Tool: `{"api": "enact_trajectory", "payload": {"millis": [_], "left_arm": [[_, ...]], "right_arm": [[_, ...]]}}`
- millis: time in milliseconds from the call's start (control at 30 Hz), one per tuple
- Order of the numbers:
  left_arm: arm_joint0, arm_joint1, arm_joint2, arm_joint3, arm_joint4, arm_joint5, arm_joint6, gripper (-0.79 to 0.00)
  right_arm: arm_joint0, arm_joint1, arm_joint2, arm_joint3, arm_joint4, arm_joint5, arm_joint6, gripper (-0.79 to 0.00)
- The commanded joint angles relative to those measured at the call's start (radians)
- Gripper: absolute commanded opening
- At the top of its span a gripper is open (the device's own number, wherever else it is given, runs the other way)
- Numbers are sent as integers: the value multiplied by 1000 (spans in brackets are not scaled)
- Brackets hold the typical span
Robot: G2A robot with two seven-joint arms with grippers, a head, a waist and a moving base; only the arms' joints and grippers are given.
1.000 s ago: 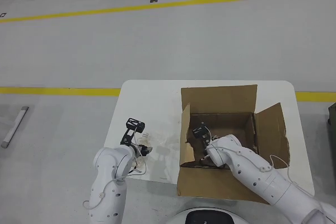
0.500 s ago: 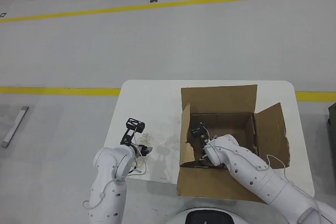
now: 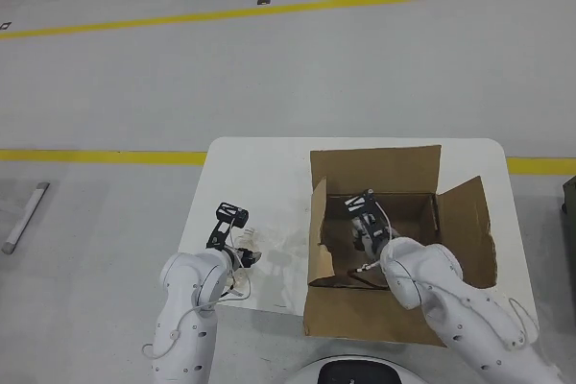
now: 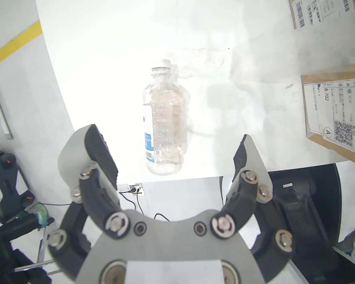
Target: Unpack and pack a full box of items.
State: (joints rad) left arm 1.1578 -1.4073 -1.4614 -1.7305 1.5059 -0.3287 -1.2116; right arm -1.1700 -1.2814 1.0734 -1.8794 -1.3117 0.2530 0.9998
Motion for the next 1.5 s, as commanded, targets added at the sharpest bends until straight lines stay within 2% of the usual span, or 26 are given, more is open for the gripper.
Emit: {"api": "enact_trajectory", "payload": {"millis": [0, 133, 567, 667, 800, 933, 1067, 1200, 1333, 1467], "left_arm": [[0, 0, 0, 0, 0, 0, 0, 0], [0, 0, 0, 0, 0, 0, 0, 0], [0, 0, 0, 0, 0, 0, 0, 0], [0, 0, 0, 0, 0, 0, 0, 0], [0, 0, 0, 0, 0, 0, 0, 0], [0, 0, 0, 0, 0, 0, 0, 0], [0, 0, 0, 0, 0, 0, 0, 0], [0, 0, 0, 0, 0, 0, 0, 0], [0, 0, 0, 0, 0, 0, 0, 0], [0, 0, 0, 0, 0, 0, 0, 0]], "right_arm": [[-69, 11, 60, -101, -4, -22, -13, -785], [-172, 22, 149, -220, 1, -16, -42, -785], [-172, 22, 149, -220, 1, -16, -42, -785], [-179, 25, 170, -265, -32, -39, -126, -785], [-216, 32, 296, -365, -48, -23, -180, -785], [-264, 39, 486, -460, -11, -8, -192, -785], [-322, 44, 695, -471, 34, -6, -181, -785], [-421, 44, 854, -470, 82, -26, -158, -785], [-536, 43, 931, -399, 93, -67, -66, -785], [-602, 42, 896, -353, 39, -104, -18, -785]]}}
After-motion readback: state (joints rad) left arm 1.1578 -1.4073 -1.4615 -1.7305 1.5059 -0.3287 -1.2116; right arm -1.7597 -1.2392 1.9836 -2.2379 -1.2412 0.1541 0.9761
